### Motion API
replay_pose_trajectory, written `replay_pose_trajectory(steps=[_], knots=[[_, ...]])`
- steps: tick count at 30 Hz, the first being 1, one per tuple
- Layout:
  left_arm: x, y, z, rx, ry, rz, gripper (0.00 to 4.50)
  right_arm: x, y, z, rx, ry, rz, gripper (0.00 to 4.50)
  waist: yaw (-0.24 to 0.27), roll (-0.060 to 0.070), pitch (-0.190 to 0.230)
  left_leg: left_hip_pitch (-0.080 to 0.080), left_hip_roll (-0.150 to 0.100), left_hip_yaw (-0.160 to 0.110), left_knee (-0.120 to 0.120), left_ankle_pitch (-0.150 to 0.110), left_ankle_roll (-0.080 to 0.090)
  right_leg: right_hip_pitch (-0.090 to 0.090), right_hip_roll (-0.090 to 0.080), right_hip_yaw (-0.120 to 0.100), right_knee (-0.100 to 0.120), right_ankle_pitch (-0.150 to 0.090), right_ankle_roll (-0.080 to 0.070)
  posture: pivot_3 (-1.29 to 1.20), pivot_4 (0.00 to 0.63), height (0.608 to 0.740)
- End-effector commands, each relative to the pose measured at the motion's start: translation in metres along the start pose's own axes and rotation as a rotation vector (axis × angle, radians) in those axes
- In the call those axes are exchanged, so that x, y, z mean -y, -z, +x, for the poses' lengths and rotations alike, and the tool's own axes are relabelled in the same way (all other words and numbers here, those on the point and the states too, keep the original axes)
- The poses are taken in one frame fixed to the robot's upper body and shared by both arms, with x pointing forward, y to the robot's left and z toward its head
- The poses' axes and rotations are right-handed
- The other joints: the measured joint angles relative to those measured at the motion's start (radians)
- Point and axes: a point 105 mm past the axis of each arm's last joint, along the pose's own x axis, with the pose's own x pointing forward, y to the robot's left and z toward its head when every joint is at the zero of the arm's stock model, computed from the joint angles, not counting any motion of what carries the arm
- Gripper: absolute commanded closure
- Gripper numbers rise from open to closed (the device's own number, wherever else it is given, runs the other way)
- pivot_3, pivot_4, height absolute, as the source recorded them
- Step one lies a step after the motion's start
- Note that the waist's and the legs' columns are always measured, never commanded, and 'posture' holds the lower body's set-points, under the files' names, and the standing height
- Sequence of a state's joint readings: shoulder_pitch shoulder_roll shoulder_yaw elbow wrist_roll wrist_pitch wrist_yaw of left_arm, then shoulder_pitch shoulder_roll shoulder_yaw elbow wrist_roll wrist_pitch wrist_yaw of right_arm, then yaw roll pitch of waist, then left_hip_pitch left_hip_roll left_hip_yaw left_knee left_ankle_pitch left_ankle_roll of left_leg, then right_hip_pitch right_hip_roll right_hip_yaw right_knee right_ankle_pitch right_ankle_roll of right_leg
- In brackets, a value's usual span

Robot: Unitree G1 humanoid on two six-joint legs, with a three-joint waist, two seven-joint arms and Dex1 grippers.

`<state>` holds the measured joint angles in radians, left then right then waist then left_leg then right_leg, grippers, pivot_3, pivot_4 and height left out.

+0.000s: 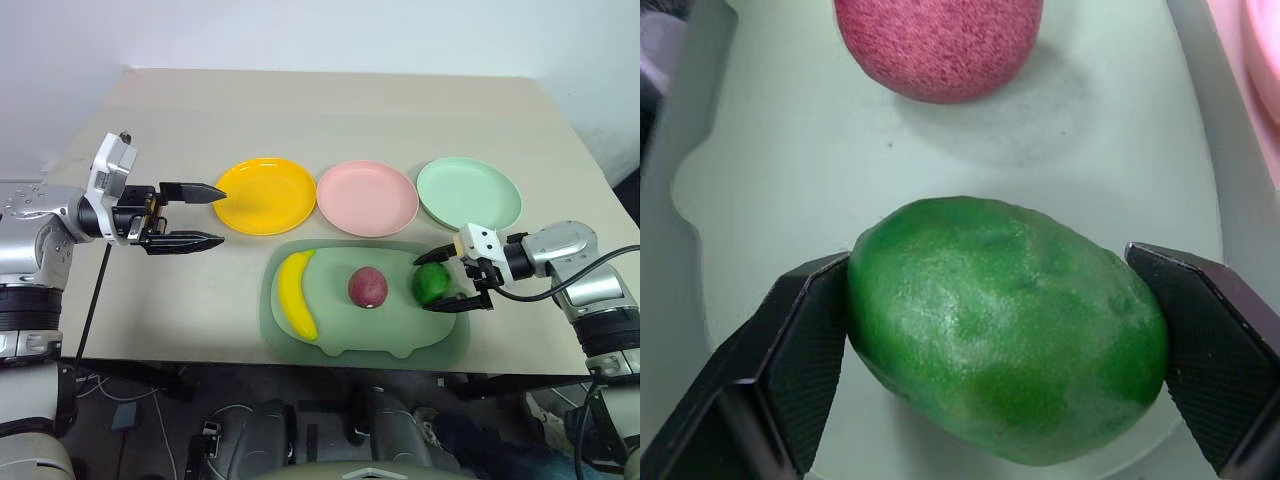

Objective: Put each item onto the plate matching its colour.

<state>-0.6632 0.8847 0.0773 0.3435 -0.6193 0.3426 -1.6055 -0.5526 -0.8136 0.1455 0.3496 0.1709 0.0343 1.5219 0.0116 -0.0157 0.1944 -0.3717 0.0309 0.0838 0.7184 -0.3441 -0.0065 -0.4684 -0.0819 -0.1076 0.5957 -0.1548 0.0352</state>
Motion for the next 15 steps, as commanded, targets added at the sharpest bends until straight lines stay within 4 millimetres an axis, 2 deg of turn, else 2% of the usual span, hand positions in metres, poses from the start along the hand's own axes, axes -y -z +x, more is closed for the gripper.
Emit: replay_pose_trajectory(steps=[1, 3, 11, 15], knots=[[-0.003, -0.014, -0.007, 0.023, -0.03, 0.047, 0.0, 0.002, -0.005, -0.005, 0.018, 0.026, -0.041, 0.55, 0.0, 0.0, 0.0, 0.0, 0.0, 0.0, 0.0, 0.0, 0.0, 0.0, 0.0, 0.0, 0.0, 0.0, 0.0, 0.0, 0.15, 0.74], [-0.003, -0.014, -0.007, 0.019, -0.028, 0.042, 0.0, -0.001, -0.004, -0.005, 0.022, -0.001, -0.009, 0.85, 0.0, 0.0, 0.0, 0.0, 0.0, 0.0, 0.0, 0.0, 0.0, 0.0, 0.0, 0.0, 0.0, 0.0, 0.0, 0.0, 0.15, 0.74], [-0.004, -0.015, -0.007, 0.036, -0.033, 0.04, 0.0, 0.005, -0.006, -0.008, 0.021, 0.033, -0.005, 0.86, 0.0, 0.0, 0.0, 0.0, 0.0, 0.0, 0.0, 0.0, 0.0, 0.0, 0.0, 0.0, 0.0, 0.0, 0.0, 0.0, 0.15, 0.74], [-0.004, -0.014, -0.006, 0.035, -0.025, 0.036, 0.0, 0.023, -0.025, -0.02, 0.101, 0.123, 0.02, 0.86, 0.0, 0.0, 0.0, 0.0, 0.0, 0.0, 0.0, 0.0, 0.0, 0.0, 0.0, 0.0, 0.0, 0.0, 0.0, 0.0, 0.15, 0.74]])
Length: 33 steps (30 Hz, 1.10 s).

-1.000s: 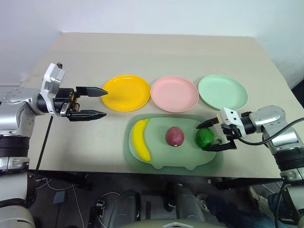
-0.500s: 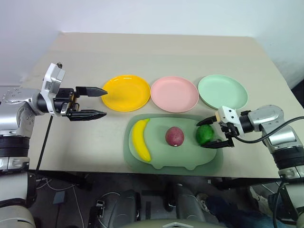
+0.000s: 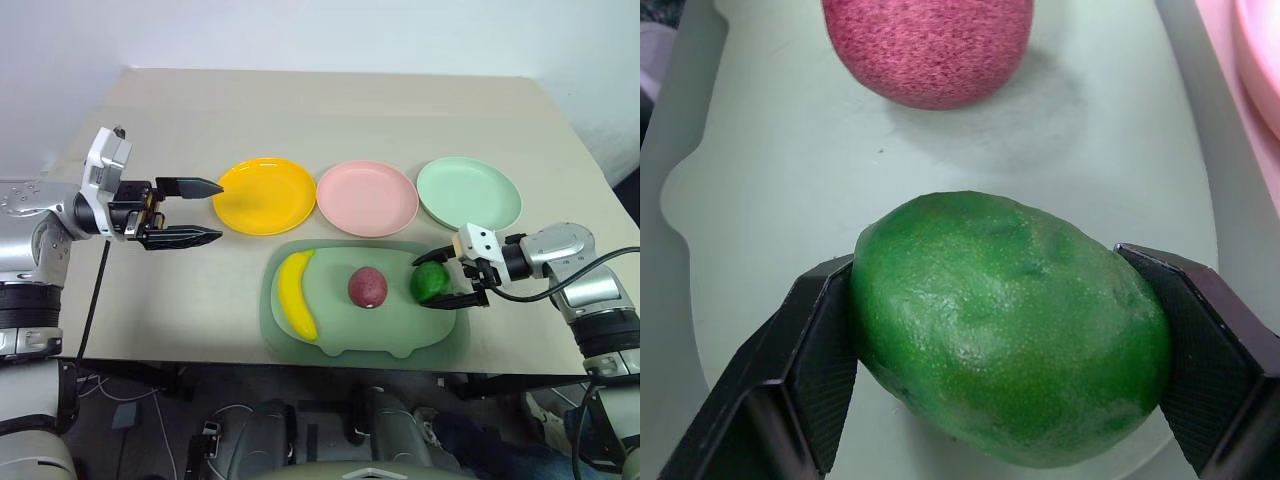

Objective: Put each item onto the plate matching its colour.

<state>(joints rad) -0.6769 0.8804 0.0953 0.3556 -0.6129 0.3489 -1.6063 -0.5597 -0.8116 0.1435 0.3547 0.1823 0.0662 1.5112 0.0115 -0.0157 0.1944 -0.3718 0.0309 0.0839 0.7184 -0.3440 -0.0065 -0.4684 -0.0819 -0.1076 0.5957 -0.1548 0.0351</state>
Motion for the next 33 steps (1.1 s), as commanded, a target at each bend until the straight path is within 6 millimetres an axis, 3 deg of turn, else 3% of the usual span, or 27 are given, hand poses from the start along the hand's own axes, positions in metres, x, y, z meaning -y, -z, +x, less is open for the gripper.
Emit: replay_pose_trajectory(steps=[1, 7, 15, 20, 24, 27, 28, 33], knots=[[-0.001, -0.01, -0.003, 0.022, -0.007, 0.029, 0.0, 0.026, -0.035, -0.024, 0.137, 0.138, -0.007, 0.86, -0.001, 0.0, 0.0, 0.0, 0.0, 0.0, 0.0, 0.0, 0.0, 0.0, 0.0, 0.0, 0.0, 0.0, 0.0, 0.0, 0.15, 0.74], [-0.003, -0.009, -0.002, 0.024, -0.009, 0.026, 0.0, 0.075, -0.066, -0.052, 0.307, 0.41, 0.05, 0.86, -0.002, 0.0, 0.0, 0.0, 0.0, 0.0, 0.0, 0.0, 0.0, 0.0, 0.0, 0.0, 0.0, 0.0, 0.0, 0.0, 0.15, 0.74], [-0.004, -0.009, -0.002, 0.021, -0.012, 0.026, 0.0, 0.128, -0.029, -0.059, 0.137, 0.783, 0.152, 0.86, -0.003, 0.0, 0.0, -0.001, 0.0, 0.0, 0.0, 0.0, 0.0, 0.0, 0.0, 0.0, 0.0, 0.0, 0.0, 0.0, 0.15, 0.74], [-0.004, -0.01, -0.003, 0.017, -0.018, 0.028, 0.0, 0.139, -0.004, -0.065, 0.021, 0.907, 0.203, 0.86, -0.014, 0.0, 0.0, -0.001, 0.0, 0.0, -0.002, 0.0, 0.0, -0.002, 0.0, 0.0, 0.0, 0.0, 0.0, 0.0, 0.15, 0.74], [-0.004, -0.01, -0.004, 0.015, -0.023, 0.027, 0.0, 0.144, 0.002, -0.076, 0.009, 0.984, 0.238, 0.86, -0.026, 0.0, 0.0, -0.001, 0.0, 0.0, -0.002, 0.0, 0.0, -0.001, 0.0, 0.0, 0.0, 0.0, 0.0, 0.0, 0.15, 0.74], [-0.005, -0.01, -0.004, 0.012, -0.028, 0.027, 0.0, 0.143, 0.006, -0.072, -0.005, 0.962, 0.261, 0.86, -0.029, 0.001, 0.0, -0.001, 0.0, 0.0, -0.002, 0.0, 0.0, -0.002, 0.0, 0.0, 0.0, 0.0, 0.0, 0.0, 0.15, 0.74], [-0.005, -0.01, -0.004, 0.012, -0.029, 0.028, 0.0, 0.143, 0.007, -0.072, -0.016, 0.968, 0.242, 0.15, -0.029, 0.0, 0.0, -0.001, 0.0, 0.0, -0.002, 0.0, 0.0, -0.002, 0.0, 0.0, 0.0, 0.0, 0.0, 0.0, 0.15, 0.74], [-0.005, -0.01, -0.004, 0.013, -0.028, 0.03, 0.0, 0.144, 0.003, -0.071, -0.003, 0.967, 0.22, 0.05, -0.029, 0.001, 0.0, -0.001, 0.0, 0.0, -0.002, 0.0, 0.0, -0.002, 0.0, 0.0, 0.0, 0.0, 0.0, 0.0, 0.15, 0.74]])
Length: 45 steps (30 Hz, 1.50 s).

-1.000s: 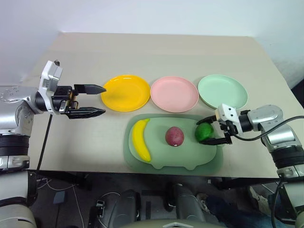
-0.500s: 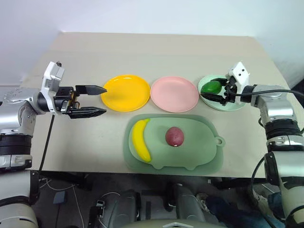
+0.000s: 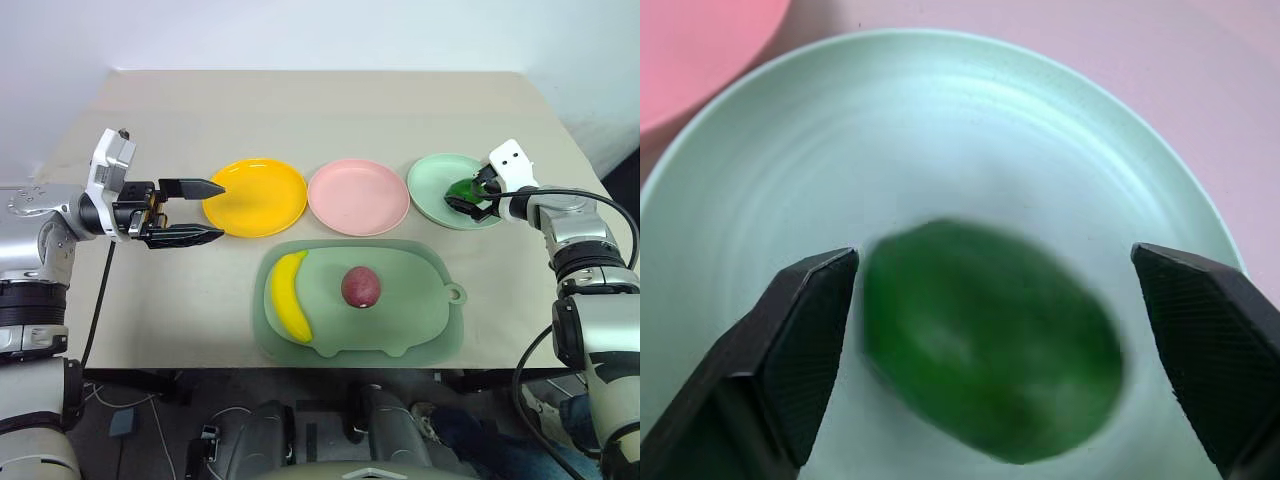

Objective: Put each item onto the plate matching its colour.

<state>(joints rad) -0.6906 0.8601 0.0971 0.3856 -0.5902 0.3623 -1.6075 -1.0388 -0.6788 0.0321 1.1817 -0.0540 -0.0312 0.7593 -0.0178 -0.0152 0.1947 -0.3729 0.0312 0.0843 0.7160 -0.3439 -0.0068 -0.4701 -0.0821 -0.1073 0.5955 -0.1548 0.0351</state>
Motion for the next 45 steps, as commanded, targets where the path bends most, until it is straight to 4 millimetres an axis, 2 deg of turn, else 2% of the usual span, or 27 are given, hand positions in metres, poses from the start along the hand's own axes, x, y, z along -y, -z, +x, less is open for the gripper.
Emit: replay_pose_trajectory(steps=[1, 4, 7, 11, 13, 16, 20, 23, 31, 34, 40, 42, 45], knots=[[0.0, -0.015, -0.005, 0.008, -0.018, 0.059, 0.0, 0.007, -0.027, -0.001, 0.086, 0.016, -0.011, 0.05, 0.0, 0.0, 0.0, 0.0, 0.0, 0.0, 0.0, 0.0, 0.0, 0.0, 0.0, 0.0, 0.0, 0.0, 0.0, 0.0, 0.15, 0.74], [-0.001, -0.015, -0.004, 0.014, -0.019, 0.056, 0.0, 0.007, -0.029, -0.003, 0.094, 0.0, -0.011, 0.05, 0.001, 0.0, 0.0, 0.0, 0.0, 0.0, 0.0, 0.0, 0.0, 0.0, 0.0, 0.0, 0.0, 0.0, 0.0, 0.0, 0.15, 0.74], [-0.001, -0.014, -0.003, 0.011, -0.017, 0.056, 0.0, 0.007, -0.049, -0.006, 0.2, -0.045, 0.11, 0.05, 0.001, 0.0, 0.0, 0.0, 0.0, 0.0, 0.0, 0.0, 0.0, 0.0, 0.0, 0.0, 0.0, 0.0, 0.0, 0.0, 0.15, 0.74], [-0.001, -0.014, -0.002, 0.02, -0.015, 0.052, 0.0, -0.008, -0.085, -0.02, 0.378, -0.232, 0.11, 0.05, 0.001, 0.0, 0.0, 0.0, 0.0, 0.0, 0.0, 0.0, 0.0, 0.0, 0.0, 0.0, 0.0, 0.0, 0.0, 0.0, 0.15, 0.74], [-0.001, -0.014, -0.002, 0.02, -0.014, 0.053, 0.0, -0.014, -0.096, -0.027, 0.435, -0.287, 0.125, 0.05, 0.002, 0.0, 0.0, 0.0, 0.0, 0.0, 0.0, 0.0, 0.0, 0.0, 0.0, 0.0, 0.0, 0.0, 0.0, 0.0, 0.15, 0.74], [-0.001, -0.014, -0.001, 0.021, -0.013, 0.055, 0.0, -0.033, -0.105, -0.039, 0.505, -0.407, 0.085, 0.05, 0.006, 0.0, 0.0, 0.0, 0.0, 0.0, 0.0, 0.0, 0.0, 0.0, 0.0, 0.0, 0.0, 0.0, 0.0, 0.0, 0.15, 0.74], [-0.002, -0.015, -0.001, 0.022, -0.011, 0.059, 0.0, -0.082, -0.097, -0.057, 0.476, -0.64, 0.03, 0.05, 0.011, 0.0, 0.0, 0.0, 0.0, -0.001, 0.001, 0.0, 0.0, 0.001, -0.001, -0.001, 0.0, 0.0, 0.0, 0.0, 0.15, 0.74], [-0.002, -0.015, -0.001, 0.022, -0.01, 0.061, 0.0, -0.106, -0.093, -0.068, 0.474, -0.718, -0.018, 0.05, 0.008, 0.0, 0.0, 0.0, 0.0, -0.001, 0.001, 0.0, 0.0, 0.001, -0.001, -0.001, 0.001, 0.0, 0.0, 0.0, 0.15, 0.74], [-0.001, -0.014, 0.0, 0.023, -0.004, 0.061, 0.0, -0.141, -0.095, -0.08, 0.48, -0.833, 0.012, 0.05, 0.009, 0.0, 0.0, 0.0, 0.0, -0.001, 0.001, 0.0, 0.0, 0.001, 0.0, -0.001, 0.0, 0.0, 0.0, 0.0, 0.15, 0.74], [0.0, -0.014, 0.0, 0.024, -0.001, 0.061, 0.0, -0.167, -0.082, -0.081, 0.44, -0.907, 0.004, 0.05, 0.012, 0.0, 0.0, 0.0, 0.0, -0.001, 0.001, 0.0, 0.0, 0.001, 0.0, -0.001, 0.0, 0.0, 0.0, 0.0, 0.15, 0.74], [0.001, -0.013, 0.0, 0.021, 0.0, 0.058, 0.0, -0.189, -0.058, -0.075, 0.363, -0.934, -0.017, 0.05, 0.009, 0.0, 0.0, 0.0, 0.0, -0.001, 0.001, -0.001, 0.002, 0.001, 0.0, -0.001, 0.0, 0.0, 0.0, 0.0, 0.15, 0.74], [0.001, -0.013, 0.0, 0.022, 0.0, 0.058, 0.0, -0.196, -0.054, -0.075, 0.355, -0.948, -0.032, 0.05, 0.009, 0.0, 0.0, 0.0, 0.0, -0.002, 0.001, -0.001, 0.002, 0.001, 0.0, -0.001, 0.0, 0.0, 0.0, 0.0, 0.15, 0.74], [0.001, -0.013, 0.0, 0.022, 0.0, 0.057, 0.0, -0.199, -0.058, -0.074, 0.377, -0.951, -0.011, 0.05, 0.009, 0.0, 0.0, 0.0, 0.0, -0.001, 0.001, -0.001, 0.002, 0.001, 0.0, -0.001, 0.0, 0.0, 0.0, 0.0, 0.15, 0.74]])
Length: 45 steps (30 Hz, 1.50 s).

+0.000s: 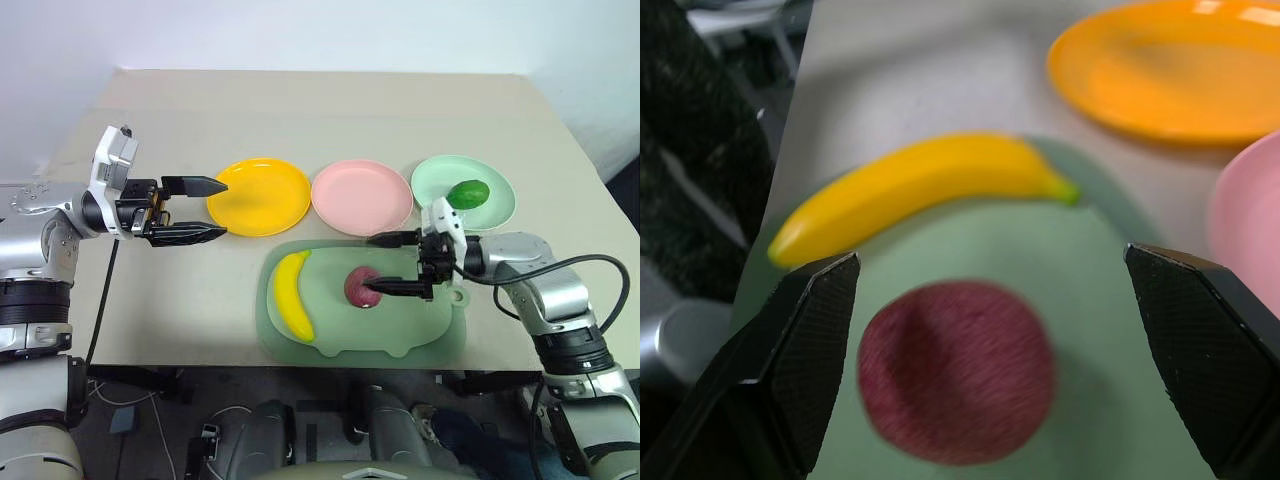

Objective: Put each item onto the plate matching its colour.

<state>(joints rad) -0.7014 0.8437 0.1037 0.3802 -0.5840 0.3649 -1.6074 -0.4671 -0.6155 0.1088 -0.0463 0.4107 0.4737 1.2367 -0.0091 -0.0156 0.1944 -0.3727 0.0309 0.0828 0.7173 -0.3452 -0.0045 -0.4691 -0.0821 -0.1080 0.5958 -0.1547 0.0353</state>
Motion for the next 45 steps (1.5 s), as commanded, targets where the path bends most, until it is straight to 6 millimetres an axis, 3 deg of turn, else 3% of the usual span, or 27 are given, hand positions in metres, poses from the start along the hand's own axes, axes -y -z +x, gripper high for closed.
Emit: replay_pose_trajectory(steps=[1, 11, 20, 25, 28, 32, 34, 36, 38, 41, 45], knots=[[0.001, -0.01, -0.003, 0.01, -0.007, 0.046, 0.0, -0.006, -0.013, 0.005, 0.029, -0.018, -0.069, 0.05, 0.0, 0.0, 0.0, 0.0, 0.0, 0.0, 0.0, 0.0, 0.0, 0.0, 0.0, 0.0, 0.0, 0.0, 0.0, 0.0, 0.15, 0.74], [0.001, -0.011, -0.004, 0.003, -0.011, 0.05, 0.0, -0.015, 0.015, 0.01, -0.078, -0.06, -0.089, 0.05, 0.0, 0.0, 0.0, 0.0, 0.0, 0.0, 0.0, 0.0, 0.0, 0.0, 0.0, 0.0, 0.0, 0.0, 0.0, 0.0, 0.15, 0.74], [0.001, -0.012, -0.005, 0.0, -0.013, 0.052, 0.0, -0.007, 0.024, 0.014, -0.114, -0.017, -0.14, 0.05, 0.0, 0.0, 0.0, 0.0, 0.0, 0.0, 0.0, 0.0, 0.0, 0.0, 0.0, 0.0, 0.0, 0.0, 0.0, 0.0, 0.15, 0.74], [0.001, -0.014, -0.006, -0.001, -0.015, 0.057, 0.0, -0.002, 0.037, 0.013, -0.168, -0.003, -0.14, 1.19, 0.0, 0.0, 0.0, 0.0, 0.0, 0.0, 0.0, 0.0, 0.0, 0.0, 0.0, 0.0, 0.0, 0.0, 0.0, 0.0, 0.15, 0.74], [0.001, -0.014, -0.006, 0.002, -0.014, 0.056, 0.0, -0.006, 0.026, 0.009, -0.122, -0.03, -0.168, 1.22, 0.001, 0.0, 0.0, 0.0, 0.0, 0.0, 0.0, 0.0, 0.0, 0.0, 0.0, 0.0, 0.0, 0.0, 0.0, 0.0, 0.15, 0.74], [0.001, -0.012, -0.006, 0.002, -0.015, 0.053, 0.0, 0.003, -0.007, 0.005, -0.007, 0.0, -0.139, 1.22, 0.0, 0.0, 0.0, 0.0, 0.0, 0.0, 0.0, 0.0, 0.0, 0.0, 0.0, 0.0, 0.0, 0.0, 0.0, 0.0, 0.15, 0.74], [0.001, -0.012, -0.006, 0.004, -0.017, 0.053, 0.0, 0.013, -0.026, 0.002, 0.074, 0.049, -0.107, 1.22, 0.0, 0.0, 0.0, 0.0, 0.0, 0.0, 0.0, 0.001, -0.001, 0.0, 0.0, 0.0, 0.0, 0.0, 0.0, 0.0, 0.15, 0.74], [0.001, -0.012, -0.005, 0.007, -0.017, 0.053, 0.0, 0.036, -0.041, -0.001, 0.119, 0.158, -0.099, 1.22, -0.001, 0.0, 0.0, 0.0, 0.0, 0.0, 0.0, 0.001, -0.002, 0.0, 0.0, 0.0, 0.0, 0.0, 0.0, 0.0, 0.15, 0.74], [0.001, -0.012, -0.005, 0.007, -0.019, 0.052, 0.0, 0.054, -0.045, 0.0, 0.124, 0.244, -0.101, 1.22, -0.002, 0.0, 0.0, 0.0, 0.0, 0.0, 0.0, 0.001, -0.002, 0.0, 0.0, 0.0, 0.0, 0.0, 0.0, 0.0, 0.15, 0.74], [0.001, -0.012, -0.005, 0.008, -0.02, 0.054, 0.0, 0.086, -0.034, 0.005, 0.062, 0.414, -0.093, 1.22, -0.001, 0.0, 0.0, 0.0, 0.0, 0.0, 0.0, 0.001, -0.002, 0.0, 0.0, 0.0, 0.0, 0.0, 0.0, 0.0, 0.15, 0.74], [0.001, -0.012, -0.006, 0.004, -0.024, 0.056, 0.0, 0.104, -0.017, 0.015, -0.01, 0.499, -0.087, 1.22, -0.002, 0.0, 0.0, 0.0, 0.0, 0.0, 0.0, 0.001, -0.002, 0.0, 0.0, 0.0, 0.0, 0.0, 0.0, 0.0, 0.15, 0.74]])
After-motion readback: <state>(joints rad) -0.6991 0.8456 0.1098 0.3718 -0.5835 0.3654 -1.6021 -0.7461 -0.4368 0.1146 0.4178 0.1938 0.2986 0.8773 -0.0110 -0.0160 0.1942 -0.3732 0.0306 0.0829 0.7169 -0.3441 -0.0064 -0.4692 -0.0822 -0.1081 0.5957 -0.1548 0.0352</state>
